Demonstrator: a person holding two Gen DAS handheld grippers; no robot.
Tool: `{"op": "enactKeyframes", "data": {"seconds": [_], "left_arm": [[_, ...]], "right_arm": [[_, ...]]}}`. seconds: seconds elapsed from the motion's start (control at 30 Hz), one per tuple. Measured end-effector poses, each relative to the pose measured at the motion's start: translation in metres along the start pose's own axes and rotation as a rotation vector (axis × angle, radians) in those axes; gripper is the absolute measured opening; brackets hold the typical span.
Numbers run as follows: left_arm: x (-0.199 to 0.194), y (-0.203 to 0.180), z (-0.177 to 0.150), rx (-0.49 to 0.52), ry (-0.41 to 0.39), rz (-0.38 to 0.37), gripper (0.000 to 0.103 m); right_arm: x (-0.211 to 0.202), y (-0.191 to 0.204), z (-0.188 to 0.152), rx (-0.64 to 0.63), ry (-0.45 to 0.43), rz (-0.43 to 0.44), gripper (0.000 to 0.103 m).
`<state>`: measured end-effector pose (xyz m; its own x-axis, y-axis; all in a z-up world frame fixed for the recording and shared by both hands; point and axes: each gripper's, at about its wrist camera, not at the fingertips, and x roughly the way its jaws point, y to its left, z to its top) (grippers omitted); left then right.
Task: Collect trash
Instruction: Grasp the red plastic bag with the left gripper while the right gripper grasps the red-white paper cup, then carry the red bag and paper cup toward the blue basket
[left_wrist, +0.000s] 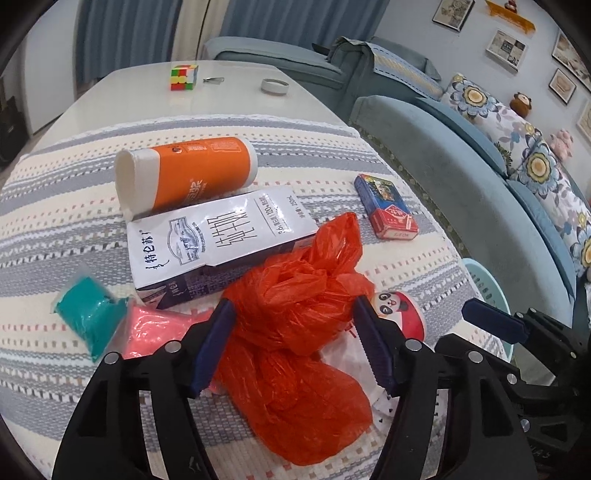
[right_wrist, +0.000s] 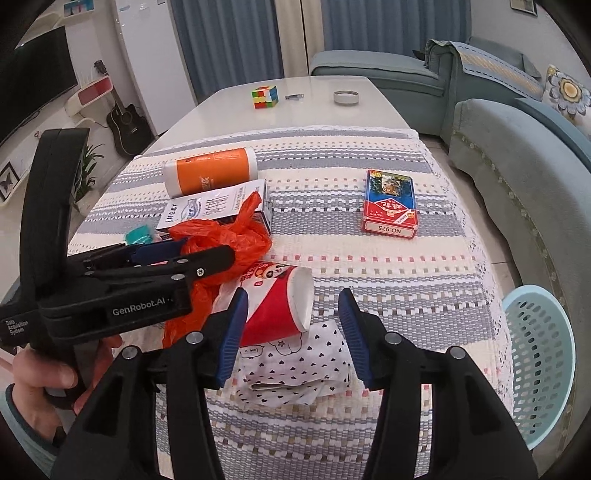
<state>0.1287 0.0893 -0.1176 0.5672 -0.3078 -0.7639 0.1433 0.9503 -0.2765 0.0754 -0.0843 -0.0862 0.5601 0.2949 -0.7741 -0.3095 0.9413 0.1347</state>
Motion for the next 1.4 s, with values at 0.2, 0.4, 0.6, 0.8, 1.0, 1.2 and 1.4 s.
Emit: {"op": "enactKeyframes", "data": {"seconds": [0.2, 0.4, 0.6, 0.8, 1.0, 1.2, 1.4], "left_arm": [[0.006, 0.006, -0.002, -0.027, 0.022, -0.010, 0.073], [-0.003, -0.009, -0.002, 0.056, -0.021, 0.037, 0.044], [-0.062, -0.013, 0.012, 0.079, -0.156, 0.052, 0.042], [-0.109, 0.022, 0.019, 0.006, -0.254, 0.080, 0.043], [-0.115, 0.039, 0.022, -0.047, -0.263, 0.061, 0.043], [-0.118, 0.030, 0.021, -0.022, -0.276, 0.039, 0.043], [-0.112, 0.030, 0.020, -0.008, -0.259, 0.027, 0.043]], "right_arm": [[-0.002, 0.000, 0.001, 0.002, -0.006, 0.016, 0.056], [-0.003, 0.001, 0.002, 0.007, -0.006, 0.027, 0.058], [0.003, 0.014, 0.008, 0.015, 0.014, 0.058, 0.061], [0.024, 0.049, 0.004, -0.066, 0.059, -0.016, 0.073], [0.048, 0.067, -0.008, -0.149, 0.103, -0.155, 0.082], [0.060, 0.057, -0.012, -0.118, 0.111, -0.207, 0.079], [0.057, 0.051, -0.009, -0.122, 0.088, -0.199, 0.077]]}}
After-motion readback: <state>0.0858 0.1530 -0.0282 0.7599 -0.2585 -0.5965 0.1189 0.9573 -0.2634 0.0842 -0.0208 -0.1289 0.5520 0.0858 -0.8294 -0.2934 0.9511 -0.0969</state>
